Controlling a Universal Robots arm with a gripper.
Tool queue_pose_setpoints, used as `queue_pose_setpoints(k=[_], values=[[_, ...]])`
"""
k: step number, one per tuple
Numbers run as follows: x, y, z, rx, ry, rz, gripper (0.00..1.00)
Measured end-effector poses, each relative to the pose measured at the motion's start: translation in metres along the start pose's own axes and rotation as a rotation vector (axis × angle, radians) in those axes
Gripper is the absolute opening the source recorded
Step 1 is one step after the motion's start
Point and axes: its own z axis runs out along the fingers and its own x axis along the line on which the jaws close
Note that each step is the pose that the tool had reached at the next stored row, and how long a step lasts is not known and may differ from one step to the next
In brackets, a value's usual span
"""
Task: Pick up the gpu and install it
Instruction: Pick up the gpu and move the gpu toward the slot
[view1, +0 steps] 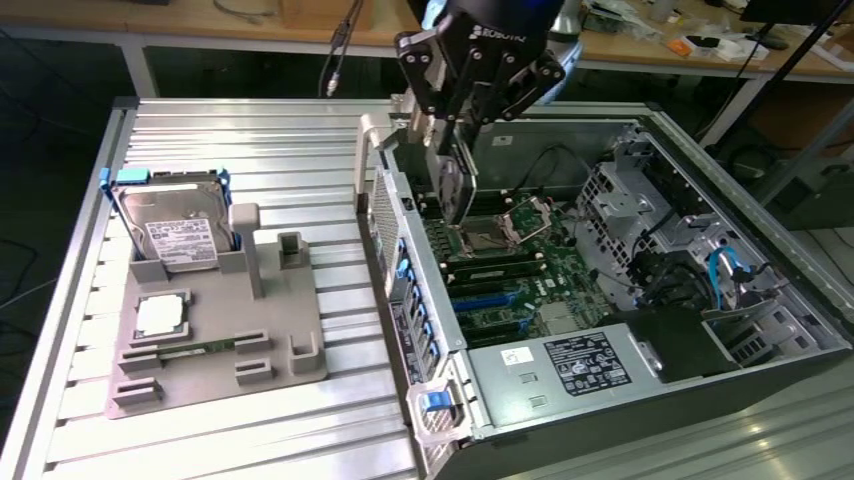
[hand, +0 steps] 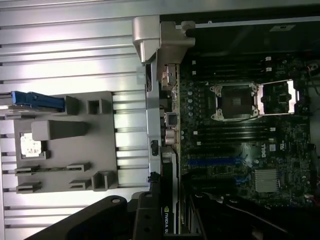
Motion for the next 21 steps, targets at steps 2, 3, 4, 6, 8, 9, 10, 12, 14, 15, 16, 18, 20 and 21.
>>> queue_pose_setpoints(k=[2,3,4,6,8,9,10,12,14,15,16,18,20,21], values=[[-0.009,0.0005,-0.0003,0.0001,0.0001,0.0,0.27],[-0.013,0.0008,-0.0005,0.0002,0.0001,0.0,0.27],[-0.018,0.001,-0.0006,0.0001,0.0,0.0,0.27],[-0.025,0.0014,-0.0008,0.0,0.0,0.0,0.27],[-0.033,0.0018,-0.0011,0.0001,0.0001,0.0,0.27],[-0.036,0.002,-0.0012,0.0,0.0,0.0,0.27],[-0.04,0.0022,-0.0013,0.0,0.0,0.0,0.27],[-0.055,0.003,-0.0018,0.0,0.0,0.0,0.27],[-0.063,0.0035,-0.0021,0.0001,0.0001,0.0,0.27],[-0.068,0.0038,-0.0023,0.0002,0.0001,0.0,0.27],[-0.072,0.004,-0.0024,0.0001,0.0001,0.0,0.27],[-0.082,0.0045,-0.0027,0.0001,0.0001,0.0,0.27],[-0.091,0.0051,-0.003,0.0,0.0,0.0,0.27],[-0.095,0.0053,-0.0031,0.0001,0.0,0.0,0.27]])
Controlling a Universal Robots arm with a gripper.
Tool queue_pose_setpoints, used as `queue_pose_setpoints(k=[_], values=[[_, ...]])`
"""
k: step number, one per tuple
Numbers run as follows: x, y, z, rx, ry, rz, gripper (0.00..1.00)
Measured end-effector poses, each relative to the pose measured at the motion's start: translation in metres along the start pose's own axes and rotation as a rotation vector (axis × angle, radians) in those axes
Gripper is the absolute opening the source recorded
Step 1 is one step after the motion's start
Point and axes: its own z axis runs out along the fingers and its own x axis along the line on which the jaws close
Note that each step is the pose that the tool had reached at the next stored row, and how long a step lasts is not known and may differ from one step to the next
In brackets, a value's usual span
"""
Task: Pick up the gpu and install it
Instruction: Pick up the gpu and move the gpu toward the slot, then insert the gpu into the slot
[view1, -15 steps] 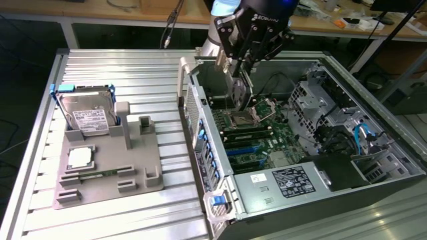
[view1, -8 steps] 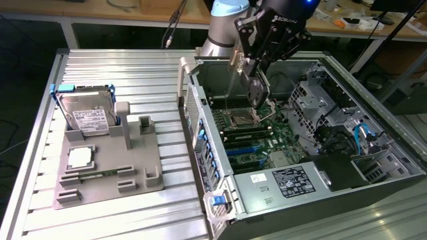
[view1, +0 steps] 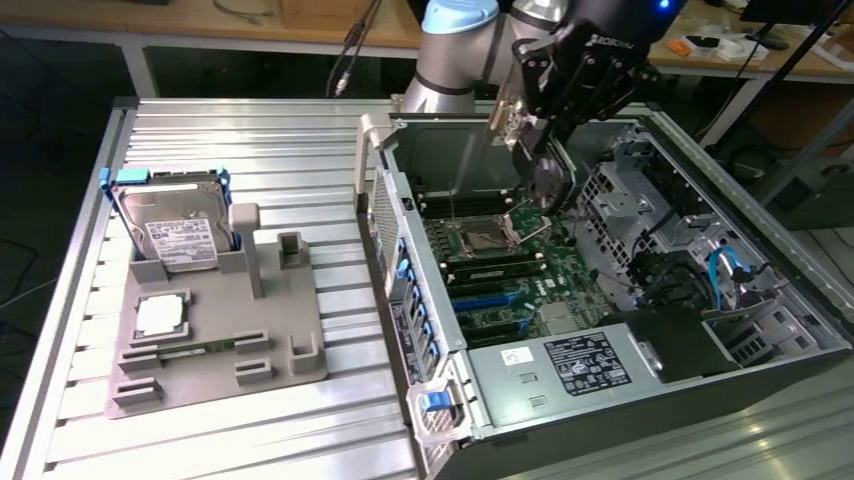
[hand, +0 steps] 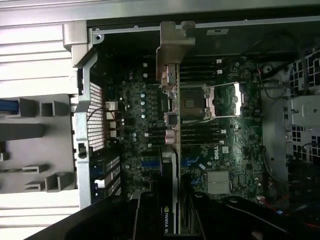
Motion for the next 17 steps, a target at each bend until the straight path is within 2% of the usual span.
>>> queue_pose_setpoints(k=[6,17], values=[[-0.024,0.0013,-0.0006,-0.0001,0.0,0.0,0.27],[-0.025,0.0014,-0.0007,0.0,0.0,0.0,0.27]])
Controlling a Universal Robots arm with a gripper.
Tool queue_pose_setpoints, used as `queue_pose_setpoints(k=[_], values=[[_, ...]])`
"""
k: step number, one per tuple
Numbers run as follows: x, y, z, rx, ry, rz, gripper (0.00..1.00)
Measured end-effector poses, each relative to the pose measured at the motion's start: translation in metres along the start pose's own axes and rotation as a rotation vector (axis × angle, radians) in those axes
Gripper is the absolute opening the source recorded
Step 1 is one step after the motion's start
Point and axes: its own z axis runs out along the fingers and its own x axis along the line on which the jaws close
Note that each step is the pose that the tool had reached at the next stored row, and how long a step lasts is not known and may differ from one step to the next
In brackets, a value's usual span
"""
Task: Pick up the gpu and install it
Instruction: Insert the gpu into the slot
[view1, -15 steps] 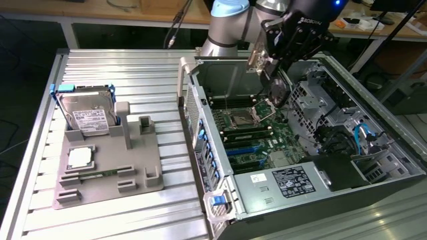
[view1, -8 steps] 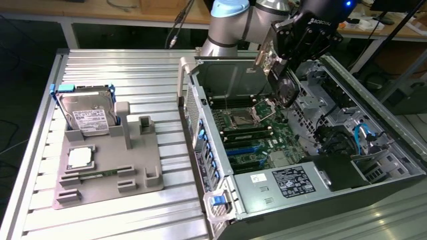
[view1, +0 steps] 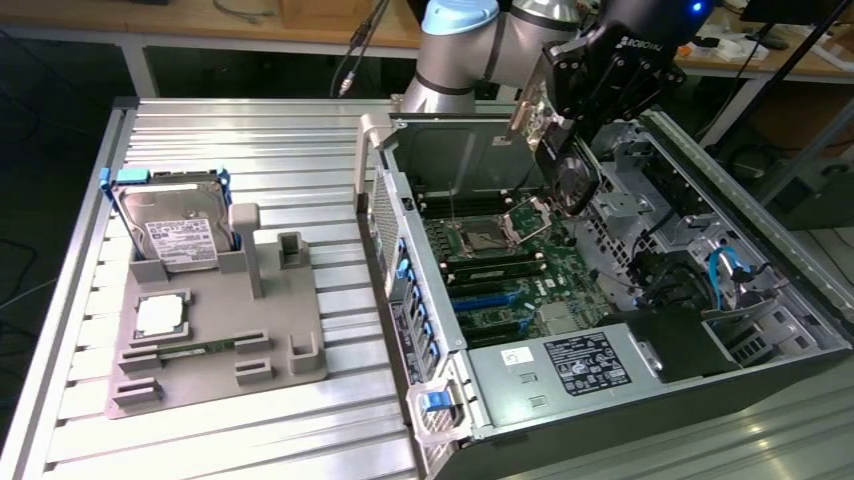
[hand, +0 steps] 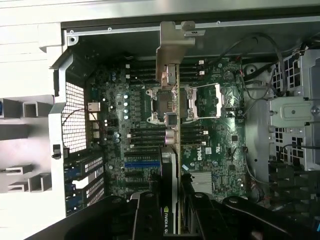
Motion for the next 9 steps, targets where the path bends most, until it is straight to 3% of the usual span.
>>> queue_pose_setpoints(k=[3,9], values=[[-0.0004,0.0,0.0001,0.0,0.0002,-0.004,0.27],[-0.0007,-0.0001,0.0012,0.0049,0.0092,-0.133,0.27]])
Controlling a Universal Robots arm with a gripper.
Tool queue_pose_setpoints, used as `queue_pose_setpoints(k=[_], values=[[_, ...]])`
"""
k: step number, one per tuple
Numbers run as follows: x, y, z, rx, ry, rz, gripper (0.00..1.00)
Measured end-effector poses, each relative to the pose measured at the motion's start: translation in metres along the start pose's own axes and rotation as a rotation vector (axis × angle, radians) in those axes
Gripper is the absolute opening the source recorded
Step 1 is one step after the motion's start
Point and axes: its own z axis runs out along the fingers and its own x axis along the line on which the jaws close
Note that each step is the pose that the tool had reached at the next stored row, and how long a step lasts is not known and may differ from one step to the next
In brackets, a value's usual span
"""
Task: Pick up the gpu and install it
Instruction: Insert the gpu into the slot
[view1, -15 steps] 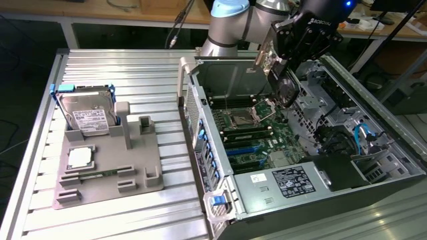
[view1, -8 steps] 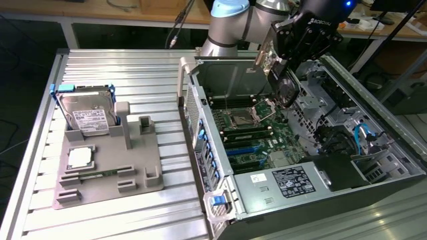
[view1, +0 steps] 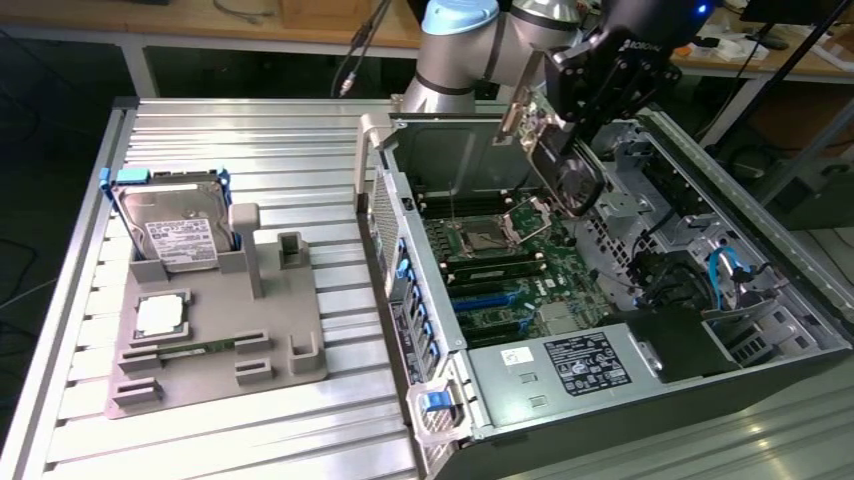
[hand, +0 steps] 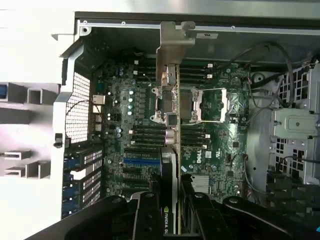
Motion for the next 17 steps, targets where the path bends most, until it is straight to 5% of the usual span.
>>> queue_pose_setpoints(k=[10,17], values=[[-0.001,-0.0007,0.0108,0.0078,0.0145,-0.21,0.27],[-0.002,-0.0018,0.0228,0.0104,0.0184,-0.263,0.27]])
